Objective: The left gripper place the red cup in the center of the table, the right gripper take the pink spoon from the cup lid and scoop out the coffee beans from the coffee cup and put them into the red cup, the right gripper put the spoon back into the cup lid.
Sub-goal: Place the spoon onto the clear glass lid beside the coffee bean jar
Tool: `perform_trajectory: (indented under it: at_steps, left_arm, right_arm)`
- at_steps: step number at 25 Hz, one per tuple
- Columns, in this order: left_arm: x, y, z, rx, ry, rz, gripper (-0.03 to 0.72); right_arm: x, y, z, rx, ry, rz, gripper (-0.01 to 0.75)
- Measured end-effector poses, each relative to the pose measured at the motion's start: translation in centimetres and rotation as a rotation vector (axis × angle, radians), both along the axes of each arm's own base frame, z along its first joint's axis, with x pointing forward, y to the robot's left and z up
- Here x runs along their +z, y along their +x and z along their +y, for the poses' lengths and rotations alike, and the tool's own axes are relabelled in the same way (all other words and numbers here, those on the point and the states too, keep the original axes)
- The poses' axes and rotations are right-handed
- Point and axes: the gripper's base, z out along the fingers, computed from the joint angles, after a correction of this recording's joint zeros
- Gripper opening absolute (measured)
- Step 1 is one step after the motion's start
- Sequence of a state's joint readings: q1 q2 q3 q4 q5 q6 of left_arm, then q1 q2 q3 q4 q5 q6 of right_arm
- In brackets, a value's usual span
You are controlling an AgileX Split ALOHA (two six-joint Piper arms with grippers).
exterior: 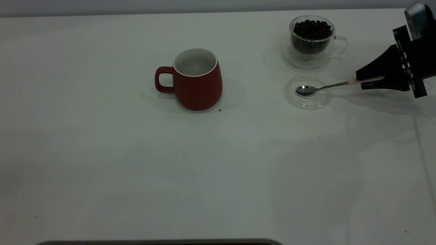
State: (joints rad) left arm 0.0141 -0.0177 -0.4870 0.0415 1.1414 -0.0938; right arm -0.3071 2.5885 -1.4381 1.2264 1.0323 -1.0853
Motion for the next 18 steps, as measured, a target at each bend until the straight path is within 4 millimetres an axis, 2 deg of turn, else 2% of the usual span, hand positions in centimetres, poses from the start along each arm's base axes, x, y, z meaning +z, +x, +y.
perform_trajectory:
  at_steps: [3,6,8,12,18]
  left_arm:
    - [0.0,0.0,0.0,0.0,0.0,0.0,0.586]
    - [0.0,0.0,0.0,0.0,0.0,0.0,0.586]
    - [0.0,0.0,0.0,0.0,0.0,0.0,0.586]
    - [0.0,0.0,0.0,0.0,0.0,0.0,0.586]
    - [0.0,0.0,0.0,0.0,0.0,0.0,0.586]
  right_arm:
    - [0.0,0.0,0.0,0.012,-0.005,-0.016,0.439]
    - [0.0,0.0,0.0,0.024,-0.01,-0.032,0.533]
    - [0.0,0.0,0.0,0.033,-0.013,-0.043,0.57]
    - [-0.1,0.3,-0.2,0.014,-0.04,-0.077,0.586]
    - [-0.6,1.7,-1.3,-0.124,-0.165,-0.153,0.586]
